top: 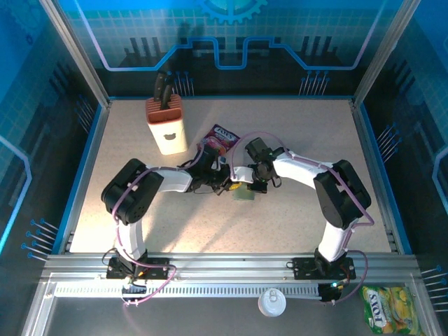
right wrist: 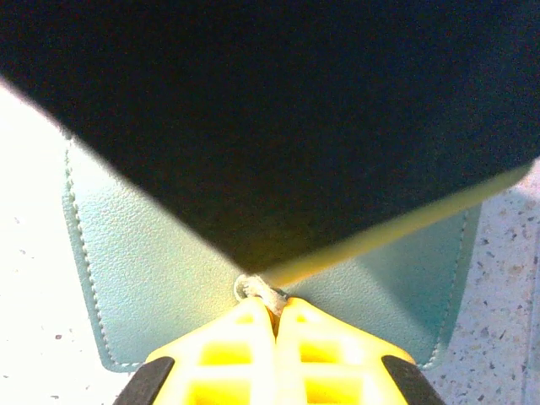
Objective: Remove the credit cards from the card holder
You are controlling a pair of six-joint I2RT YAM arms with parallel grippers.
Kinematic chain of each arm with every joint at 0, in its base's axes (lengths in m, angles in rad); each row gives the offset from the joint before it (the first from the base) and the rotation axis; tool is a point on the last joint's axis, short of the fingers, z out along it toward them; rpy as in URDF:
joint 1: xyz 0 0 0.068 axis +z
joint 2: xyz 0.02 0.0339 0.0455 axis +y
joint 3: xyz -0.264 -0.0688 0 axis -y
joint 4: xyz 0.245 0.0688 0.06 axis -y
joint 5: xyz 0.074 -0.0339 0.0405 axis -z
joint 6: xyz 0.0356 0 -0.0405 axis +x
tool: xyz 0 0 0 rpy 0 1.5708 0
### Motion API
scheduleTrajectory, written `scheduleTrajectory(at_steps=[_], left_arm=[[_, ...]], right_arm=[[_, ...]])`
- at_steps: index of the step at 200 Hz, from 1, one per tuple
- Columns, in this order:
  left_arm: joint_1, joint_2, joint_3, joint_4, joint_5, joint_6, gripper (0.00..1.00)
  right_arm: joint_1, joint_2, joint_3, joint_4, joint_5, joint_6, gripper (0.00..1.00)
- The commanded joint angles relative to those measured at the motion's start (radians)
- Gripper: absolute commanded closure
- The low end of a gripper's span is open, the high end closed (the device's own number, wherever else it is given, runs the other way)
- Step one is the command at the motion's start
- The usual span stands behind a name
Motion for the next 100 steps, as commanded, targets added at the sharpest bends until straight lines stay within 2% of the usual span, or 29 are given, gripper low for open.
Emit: scheduleTrajectory(at_steps=[1, 58, 100], left_arm=[[-0.029, 0.068, -0.007, -0.025, -0.041, -0.038, 0.95], [-0.022, 0.114, -0.027, -0.081, -0.045, -0.027, 0.96], [0.007, 0.138, -0.072, -0.053, -0.048, -0.032, 0.97]], right_arm=[[0.036, -0.004, -0.036, 0.008, -0.11, -0.033, 1.0], [0.054, -0.049, -0.081, 0.066, -0.125, -0.023, 1.0], [0.061, -0.095, -0.119, 0.088, -0.112, -0.005, 1.0]])
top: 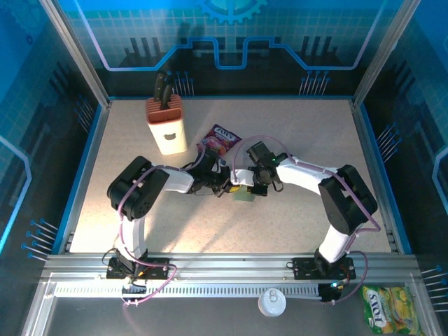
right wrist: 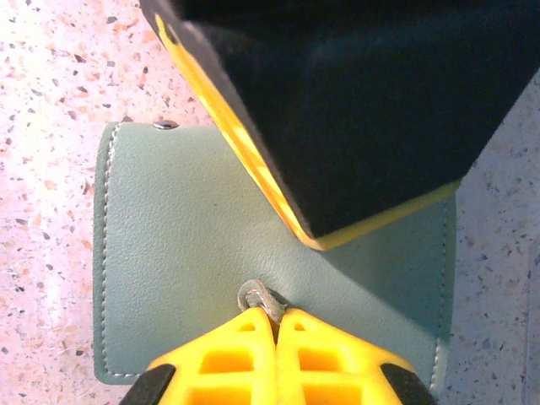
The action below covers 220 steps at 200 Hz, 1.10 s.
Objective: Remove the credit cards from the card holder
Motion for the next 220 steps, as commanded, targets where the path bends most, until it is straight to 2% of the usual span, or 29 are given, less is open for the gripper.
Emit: scheduleTrajectory(at_steps=[1, 47, 91, 175, 220], left_arm=[[0.001, 0.078, -0.057, -0.108, -0.056, -0.012, 0.97], [0.005, 0.061, -0.05, -0.146, -0.068, 0.006, 0.96], [0.009, 0.076, -0.062, -0.139, -0.079, -0.002, 0.96], [0.039, 0.085, -0.098, -0.141, -0.101, 0.001, 0.98], [0.044, 0.103, -0.106, -0.131, -0.105, -0.005, 0.98]], right_arm=[[0.044, -0.028, -0.029, -0.003, -0.103, -0.004, 1.0], [0.033, -0.095, -0.067, -0.026, -0.128, 0.005, 1.0], [0.042, -0.093, -0.063, -0.09, -0.157, -0.002, 1.0], [0.132, -0.109, -0.127, -0.156, -0.116, 0.022, 1.0], [0.213, -0.104, -0.152, -0.204, -0.095, 0.06, 1.0]])
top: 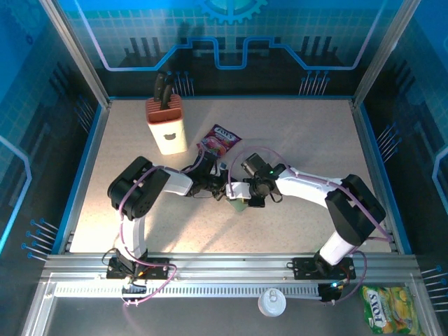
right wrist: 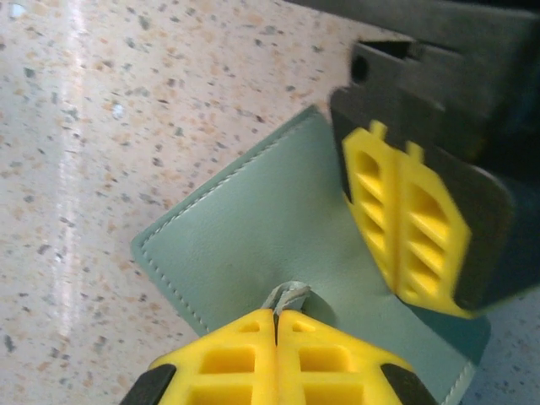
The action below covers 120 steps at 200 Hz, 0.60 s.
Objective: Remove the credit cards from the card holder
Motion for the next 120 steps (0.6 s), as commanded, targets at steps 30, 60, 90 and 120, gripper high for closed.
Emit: scheduleTrajectory(at_steps=[30, 60, 90, 120], left_arm=[[0.039, 0.102, -0.078, -0.173, -0.181, -0.003, 0.99], [0.041, 0.116, -0.078, -0.17, -0.18, -0.004, 0.99], [0.039, 0.11, -0.084, -0.134, -0.165, -0.012, 1.0], [0.035, 0.078, -0.075, -0.129, -0.151, -0.005, 1.0]], right_arm=[[0.105, -0.049, -0.109, -0.208, -0.094, 0.062, 1.0], [0.118, -0.06, -0.114, -0.234, -0.114, 0.078, 1.0], [0.092, -0.135, -0.121, -0.168, -0.134, 0.146, 1.0], [0.01, -0.207, -0.101, -0.117, -0.183, 0.261, 1.0]])
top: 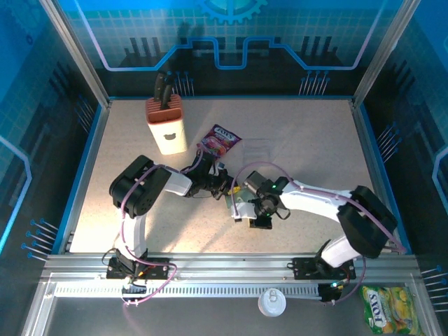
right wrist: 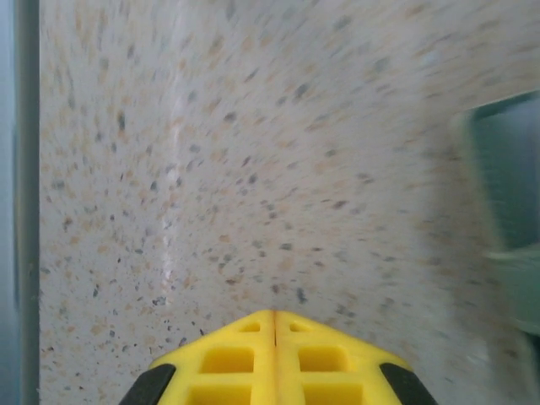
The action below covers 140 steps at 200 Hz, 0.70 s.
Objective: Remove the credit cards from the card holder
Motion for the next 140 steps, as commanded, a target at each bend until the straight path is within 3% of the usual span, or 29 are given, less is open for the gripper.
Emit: scheduleTrajectory(at_steps=[1, 18, 61, 79, 103, 140], left_arm=[[0.018, 0.054, -0.061, -0.195, -0.141, 0.022, 1.0], [0.008, 0.028, -0.047, -0.199, -0.127, 0.028, 0.97], [-0.019, -0.045, 0.005, -0.237, -0.1, 0.056, 0.89], [-0.019, -0.083, 0.022, -0.265, -0.094, 0.07, 0.87], [-0.019, -0.143, 0.043, -0.351, -0.105, 0.108, 0.85], [-0.021, -0.243, 0.025, -0.481, -0.151, 0.152, 0.85]], right_arm=[[-0.065, -0.057, 0.024, 0.037, -0.08, 0.123, 1.0], [-0.1, -0.052, 0.056, 0.05, -0.109, 0.249, 1.0], [-0.149, 0.035, 0.171, 0.05, -0.164, 0.682, 0.79], [-0.152, 0.049, 0.156, 0.087, -0.196, 0.829, 0.79], [-0.17, 0.099, 0.182, 0.076, -0.28, 0.922, 0.78], [-0.243, 0.18, 0.228, 0.06, -0.405, 0.945, 0.75]])
